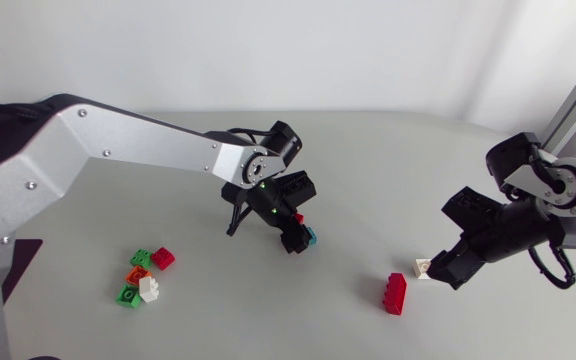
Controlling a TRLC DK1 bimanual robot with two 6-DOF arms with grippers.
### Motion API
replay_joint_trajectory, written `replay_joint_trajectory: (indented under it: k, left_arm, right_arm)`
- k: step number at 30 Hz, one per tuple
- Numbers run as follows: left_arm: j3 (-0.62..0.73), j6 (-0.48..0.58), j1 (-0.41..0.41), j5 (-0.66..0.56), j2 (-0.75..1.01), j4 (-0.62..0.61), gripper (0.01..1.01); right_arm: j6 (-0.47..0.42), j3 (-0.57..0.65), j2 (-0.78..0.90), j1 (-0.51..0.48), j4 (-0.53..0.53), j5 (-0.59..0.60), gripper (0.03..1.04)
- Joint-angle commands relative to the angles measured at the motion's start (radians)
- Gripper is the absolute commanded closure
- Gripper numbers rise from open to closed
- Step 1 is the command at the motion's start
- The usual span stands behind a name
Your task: Sort duplo bricks by size, large to the right and small to the left
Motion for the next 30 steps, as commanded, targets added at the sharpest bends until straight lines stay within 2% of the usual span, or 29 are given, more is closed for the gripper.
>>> replay_joint_trajectory:
  k: [1,4,13,20,23,30]
  left_arm:
    - [0.015,-0.023,0.018,-0.008,0.027,-0.022,0.697]
    - [-0.009,-0.016,0.032,-0.010,0.009,-0.058,0.705]
    - [-0.155,0.010,0.075,-0.014,-0.094,-0.032,0.726]
    - [-0.332,0.038,0.135,-0.014,-0.249,-0.006,0.730]
    - [-0.440,0.069,0.186,-0.014,-0.343,-0.004,0.730]
    - [-0.666,0.142,0.344,-0.013,-0.545,-0.002,0.705]
  right_arm:
    - [-0.018,-0.019,-0.019,-0.007,-0.027,-0.012,0.06]
    - [-0.018,-0.019,-0.030,-0.010,-0.034,-0.023,0.06]
    - [-0.018,-0.036,-0.044,-0.011,-0.037,-0.034,0.06]
    - [-0.018,-0.043,-0.059,-0.007,-0.044,-0.042,0.06]
    - [-0.006,-0.026,-0.051,0.038,-0.044,-0.043,0.06]
    - [0.109,0.106,0.099,0.257,-0.021,-0.029,0.06]
